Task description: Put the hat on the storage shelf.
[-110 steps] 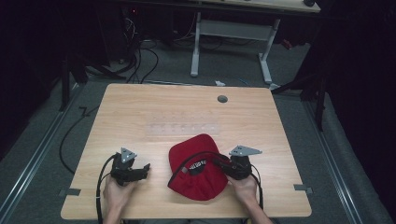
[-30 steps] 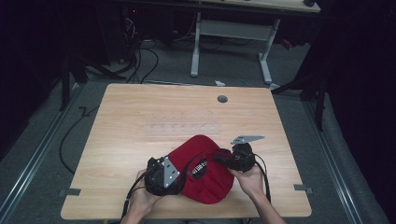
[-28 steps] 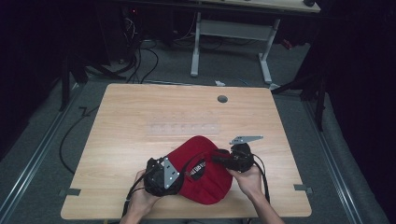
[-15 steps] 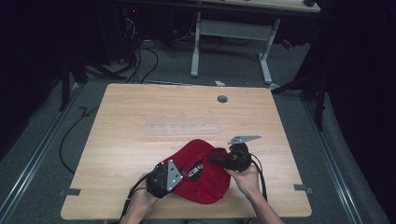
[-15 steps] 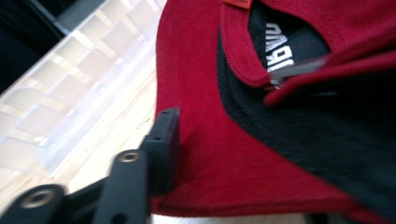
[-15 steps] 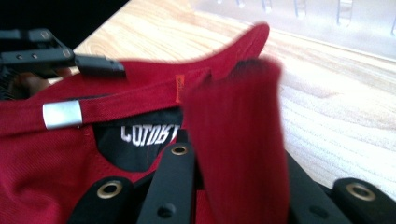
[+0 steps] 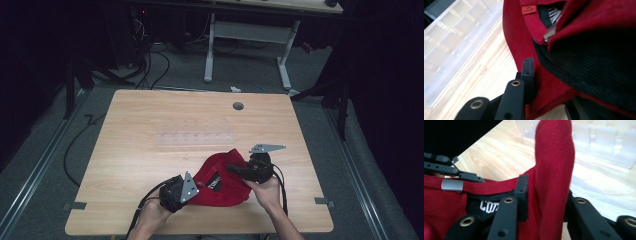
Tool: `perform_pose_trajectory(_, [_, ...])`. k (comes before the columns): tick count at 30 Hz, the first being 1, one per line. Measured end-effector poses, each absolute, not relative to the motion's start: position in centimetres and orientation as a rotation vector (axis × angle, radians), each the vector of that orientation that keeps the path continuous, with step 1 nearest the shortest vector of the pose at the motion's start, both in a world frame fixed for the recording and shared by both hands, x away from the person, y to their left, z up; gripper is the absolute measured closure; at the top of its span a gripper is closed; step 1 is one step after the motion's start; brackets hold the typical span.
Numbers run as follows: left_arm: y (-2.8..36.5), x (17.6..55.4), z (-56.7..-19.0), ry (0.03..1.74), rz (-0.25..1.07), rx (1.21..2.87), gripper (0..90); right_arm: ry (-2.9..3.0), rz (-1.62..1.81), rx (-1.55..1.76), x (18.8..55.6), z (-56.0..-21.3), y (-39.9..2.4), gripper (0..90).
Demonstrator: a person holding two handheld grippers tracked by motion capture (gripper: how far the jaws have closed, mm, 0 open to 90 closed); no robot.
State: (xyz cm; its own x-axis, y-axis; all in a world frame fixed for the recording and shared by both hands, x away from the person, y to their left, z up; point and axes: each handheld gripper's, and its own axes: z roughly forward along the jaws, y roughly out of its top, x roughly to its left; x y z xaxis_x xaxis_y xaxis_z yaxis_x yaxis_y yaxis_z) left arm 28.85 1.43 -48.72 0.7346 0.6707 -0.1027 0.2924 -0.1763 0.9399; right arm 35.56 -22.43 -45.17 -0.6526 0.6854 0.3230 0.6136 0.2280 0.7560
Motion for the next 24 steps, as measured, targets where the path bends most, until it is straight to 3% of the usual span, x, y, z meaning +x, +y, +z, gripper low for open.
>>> perform_pose_trajectory(8, [1.3,28.7,-48.1,0.734,0.424,1.772,84.2,2.214,1.553,1.337,35.2,-43.3,-25.3,54.1])
perform_pose_trajectory(14, [2.4,29.2,-47.4,0.783,0.406,1.74,84.7,2.142,1.561,1.323,34.4,-42.1,-27.1,49.5])
perform_pose_trajectory(24, [5.3,30.2,-45.8,0.897,0.378,1.587,85.0,1.998,1.452,1.373,33.5,-44.3,-29.6,42.0])
